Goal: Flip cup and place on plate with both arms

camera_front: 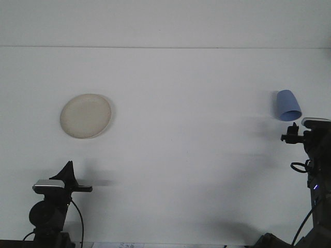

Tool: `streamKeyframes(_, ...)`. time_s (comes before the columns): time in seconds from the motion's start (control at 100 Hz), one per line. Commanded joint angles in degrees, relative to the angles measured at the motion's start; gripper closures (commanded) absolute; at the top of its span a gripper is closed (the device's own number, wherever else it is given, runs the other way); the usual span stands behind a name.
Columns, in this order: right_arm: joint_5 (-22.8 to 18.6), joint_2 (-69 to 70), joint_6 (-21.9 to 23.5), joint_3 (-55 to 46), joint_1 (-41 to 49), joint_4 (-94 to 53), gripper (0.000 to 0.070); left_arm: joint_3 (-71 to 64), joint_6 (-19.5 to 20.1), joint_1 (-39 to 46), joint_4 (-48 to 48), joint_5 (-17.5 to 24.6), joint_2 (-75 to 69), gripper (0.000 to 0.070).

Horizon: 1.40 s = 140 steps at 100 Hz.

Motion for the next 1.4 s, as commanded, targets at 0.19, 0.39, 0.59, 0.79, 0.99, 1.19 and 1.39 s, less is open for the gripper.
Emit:
streamKeyframes(0.19,-2.9,12.9,-0.5,1.3,-1.9,17.3,0.0225,-1.1,-0.1,0.1,0.6,0.0,-0.1,0.0685)
streamKeyframes(0.39,-4.1,22.9,0.1,3.7,-1.9,25.4,0.0292,-1.1,-0.1,0.1,0.6,0.0,-0.1,0.0685)
streamKeyframes(0.59,-6.3,31.8,0.1,10.7,-1.9,25.4,0.0292,-1.1,-0.1,0.1,0.6,0.0,-0.1,0.0685)
streamKeyframes(0.79,-9.2,37.6,0.5,17.0,-1.7,25.4,0.0301,-1.1,-0.1,0.1,0.6,0.0,-0.1,0.0685)
streamKeyframes(0.99,-11.8,40.7,0.6,20.1,-1.4,25.9,0.0528,-1.1,-0.1,0.1,0.6,0.0,-0.1,0.0685)
streamKeyframes(1.19,-14.7,41.4,0.7,20.3,-1.3,27.6,0.07,-1.1,-0.1,0.1,0.6,0.0,-0.1,0.0685)
streamKeyframes(1.39,-16.2,37.8,8.3,20.3,-1.3,25.6,0.07,-1.1,-0.1,0.1,0.5,0.0,-0.1,0.0685)
